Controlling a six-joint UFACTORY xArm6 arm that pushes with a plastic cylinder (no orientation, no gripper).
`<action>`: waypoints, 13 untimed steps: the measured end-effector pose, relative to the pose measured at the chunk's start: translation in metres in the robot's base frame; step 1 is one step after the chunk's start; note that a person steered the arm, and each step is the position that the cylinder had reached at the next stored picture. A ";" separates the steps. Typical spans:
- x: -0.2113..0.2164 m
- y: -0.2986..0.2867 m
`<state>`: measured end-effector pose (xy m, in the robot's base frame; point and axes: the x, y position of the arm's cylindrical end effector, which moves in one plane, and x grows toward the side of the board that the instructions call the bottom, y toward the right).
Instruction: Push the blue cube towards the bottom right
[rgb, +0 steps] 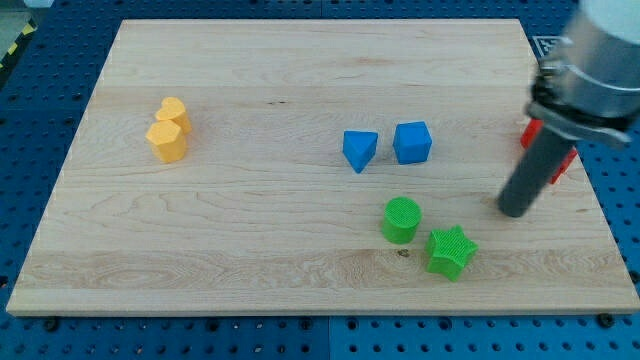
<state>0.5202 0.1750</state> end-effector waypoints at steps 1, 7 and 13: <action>0.000 -0.067; -0.081 -0.053; 0.032 0.062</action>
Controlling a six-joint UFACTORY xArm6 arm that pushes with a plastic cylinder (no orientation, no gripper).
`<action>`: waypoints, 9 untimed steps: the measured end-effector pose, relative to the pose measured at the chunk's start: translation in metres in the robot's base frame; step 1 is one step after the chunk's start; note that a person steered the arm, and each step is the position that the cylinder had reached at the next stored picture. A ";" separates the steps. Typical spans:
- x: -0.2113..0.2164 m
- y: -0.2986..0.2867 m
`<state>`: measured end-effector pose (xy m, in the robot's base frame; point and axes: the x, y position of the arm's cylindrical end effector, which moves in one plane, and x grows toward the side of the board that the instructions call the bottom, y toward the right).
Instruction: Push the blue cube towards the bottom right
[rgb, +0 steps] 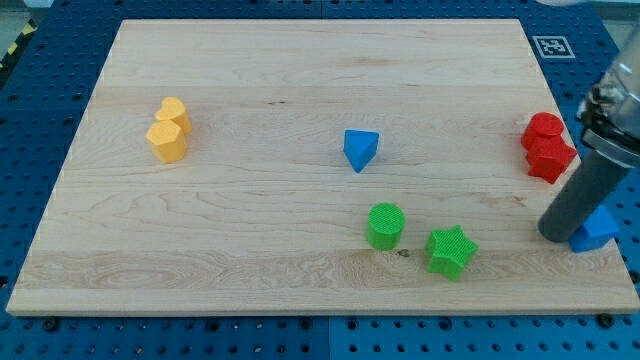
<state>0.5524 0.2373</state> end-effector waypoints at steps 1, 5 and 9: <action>-0.007 -0.025; -0.050 0.014; 0.013 0.062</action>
<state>0.5652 0.2996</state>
